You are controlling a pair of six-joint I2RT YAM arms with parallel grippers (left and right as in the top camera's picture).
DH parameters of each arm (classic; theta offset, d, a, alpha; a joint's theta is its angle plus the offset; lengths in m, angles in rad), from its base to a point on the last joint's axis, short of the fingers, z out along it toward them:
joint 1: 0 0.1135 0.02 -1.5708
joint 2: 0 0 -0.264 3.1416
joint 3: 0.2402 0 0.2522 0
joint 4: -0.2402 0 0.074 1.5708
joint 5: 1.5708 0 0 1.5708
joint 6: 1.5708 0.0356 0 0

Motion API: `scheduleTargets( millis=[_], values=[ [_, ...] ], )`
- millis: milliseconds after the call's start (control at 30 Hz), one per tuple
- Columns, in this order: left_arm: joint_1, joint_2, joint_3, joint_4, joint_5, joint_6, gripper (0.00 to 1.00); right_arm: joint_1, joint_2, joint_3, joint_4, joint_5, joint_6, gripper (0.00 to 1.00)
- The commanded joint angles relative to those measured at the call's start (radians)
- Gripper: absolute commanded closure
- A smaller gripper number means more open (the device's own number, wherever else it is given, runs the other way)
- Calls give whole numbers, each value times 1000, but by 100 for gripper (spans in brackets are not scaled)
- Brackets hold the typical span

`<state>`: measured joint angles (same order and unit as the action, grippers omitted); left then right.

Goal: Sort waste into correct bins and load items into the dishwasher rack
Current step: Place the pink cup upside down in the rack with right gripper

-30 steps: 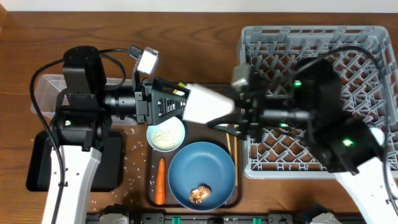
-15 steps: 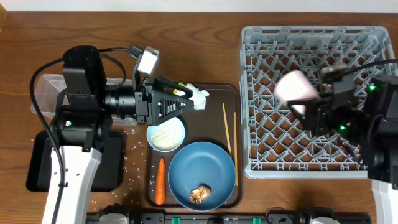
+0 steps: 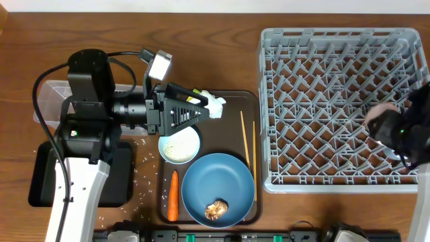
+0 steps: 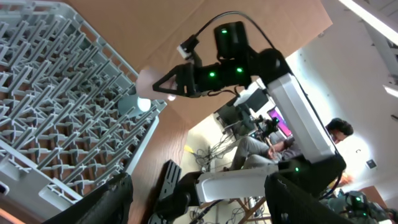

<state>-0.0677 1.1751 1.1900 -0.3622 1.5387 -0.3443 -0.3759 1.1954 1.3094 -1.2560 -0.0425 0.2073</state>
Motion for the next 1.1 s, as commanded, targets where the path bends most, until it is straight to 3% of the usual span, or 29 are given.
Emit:
scheduleTargets(
  millis=[0,900,967,1067],
  values=[
    [-1,-6,19,2,13,-10,31,-51,44,3,-21,42,51,60],
    [-1,-6,19,2,13,-10,31,-81,286,-30,-56,-41,51,57],
    [-1,-6,19,2,13,-10,31,-81,287,-52,-37,-41,51,53],
    [-1,-6,19,2,13,-10,31,-81,287,-76,-19,-44,51,33]
  ],
)
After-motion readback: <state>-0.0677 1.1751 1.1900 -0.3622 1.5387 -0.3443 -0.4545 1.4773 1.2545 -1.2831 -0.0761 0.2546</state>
